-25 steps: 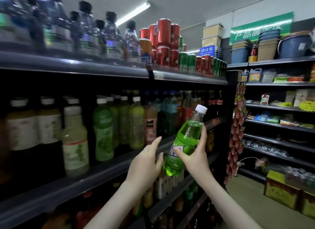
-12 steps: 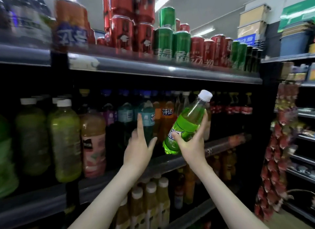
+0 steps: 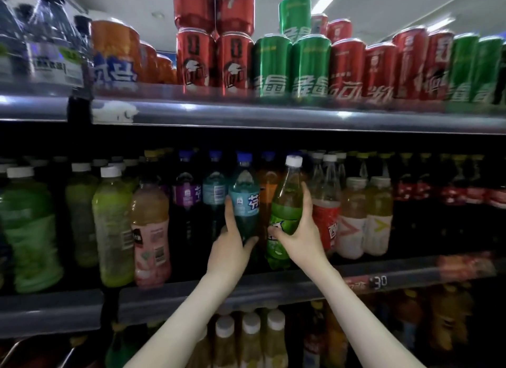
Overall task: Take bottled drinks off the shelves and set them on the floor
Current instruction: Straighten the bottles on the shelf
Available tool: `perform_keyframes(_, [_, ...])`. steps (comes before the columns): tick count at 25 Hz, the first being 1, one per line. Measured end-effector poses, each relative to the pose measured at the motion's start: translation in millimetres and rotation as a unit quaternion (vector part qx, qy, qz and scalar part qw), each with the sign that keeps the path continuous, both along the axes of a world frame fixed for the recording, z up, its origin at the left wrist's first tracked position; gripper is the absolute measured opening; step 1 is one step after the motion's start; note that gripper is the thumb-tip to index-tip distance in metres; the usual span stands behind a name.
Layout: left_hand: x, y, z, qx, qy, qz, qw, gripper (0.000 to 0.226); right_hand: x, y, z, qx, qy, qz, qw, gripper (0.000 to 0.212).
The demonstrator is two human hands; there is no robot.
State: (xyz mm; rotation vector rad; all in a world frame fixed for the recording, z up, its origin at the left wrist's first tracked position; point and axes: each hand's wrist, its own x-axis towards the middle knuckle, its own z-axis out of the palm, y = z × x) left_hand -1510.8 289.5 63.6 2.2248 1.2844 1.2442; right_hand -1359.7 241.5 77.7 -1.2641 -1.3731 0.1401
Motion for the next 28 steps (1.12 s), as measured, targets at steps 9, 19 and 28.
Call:
perform_keyframes(9, [27,-21,-7,0.209,0.027,0.080,0.974,0.097,19,-27,-6,0.076,0.045,-0.035,0.995,0.111])
perform_keyframes(19, [139,-30,10,0.222,0.050,-0.052,0.972,0.081,127,-121,-8,0.101,0.059,-0.152,0.981,0.114])
perform_keyframes(28, [241,-44,18,0.271,0.047,0.056,0.960,0.074,234,-128,-5,0.053,0.054,-0.106,0.991,0.112])
